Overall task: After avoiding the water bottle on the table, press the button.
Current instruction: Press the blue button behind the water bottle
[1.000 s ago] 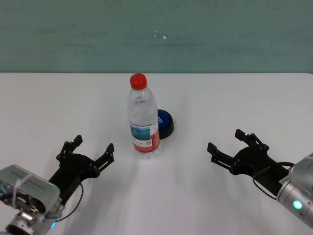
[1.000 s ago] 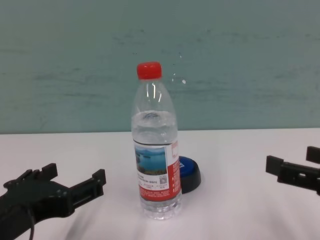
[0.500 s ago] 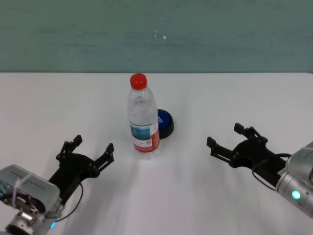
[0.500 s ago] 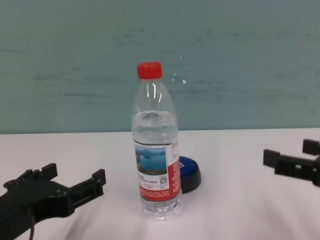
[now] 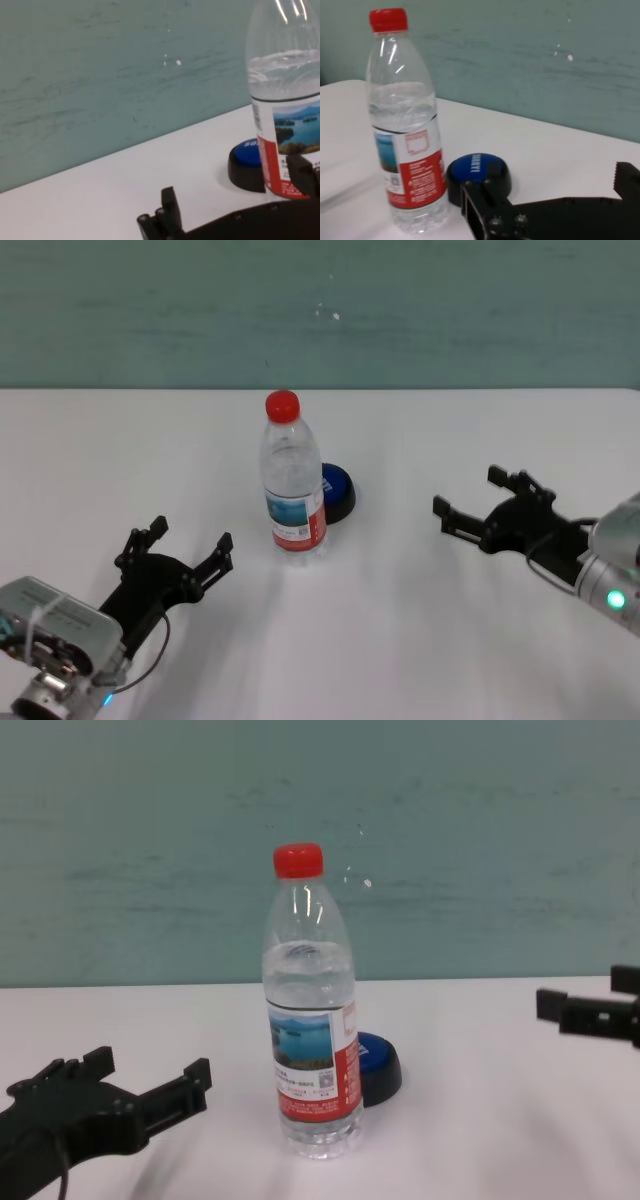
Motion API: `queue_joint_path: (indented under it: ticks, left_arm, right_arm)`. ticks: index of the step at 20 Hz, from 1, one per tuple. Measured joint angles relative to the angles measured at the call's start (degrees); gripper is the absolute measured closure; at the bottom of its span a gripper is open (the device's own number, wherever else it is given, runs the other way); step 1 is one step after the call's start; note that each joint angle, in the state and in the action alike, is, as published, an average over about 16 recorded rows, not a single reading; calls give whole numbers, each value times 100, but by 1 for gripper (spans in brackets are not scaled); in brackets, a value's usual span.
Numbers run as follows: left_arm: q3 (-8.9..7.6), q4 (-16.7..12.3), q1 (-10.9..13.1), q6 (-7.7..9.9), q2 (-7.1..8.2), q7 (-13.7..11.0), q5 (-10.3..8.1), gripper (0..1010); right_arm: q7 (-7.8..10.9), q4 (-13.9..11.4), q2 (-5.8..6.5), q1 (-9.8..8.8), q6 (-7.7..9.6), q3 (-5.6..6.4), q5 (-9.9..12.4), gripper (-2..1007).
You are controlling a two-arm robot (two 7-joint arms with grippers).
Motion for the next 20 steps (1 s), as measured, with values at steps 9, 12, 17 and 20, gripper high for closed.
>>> queue_joint_path:
  ticks: [9,12,17,20]
  left_arm:
    - [0,0,0,0,0,0,0,10]
    - [0,0,0,0,0,0,0,10]
    - [0,0,0,0,0,0,1,10]
    - [0,0,0,0,0,0,1,10]
  right_arm:
    - [150,175,172,503,274,-144,-36,1]
    - [200,276,190,687,327,-218,-51,1]
    - [261,505,149,984,337,-334,-68,1]
    - [290,663,98,1144,307,-397,-68,1]
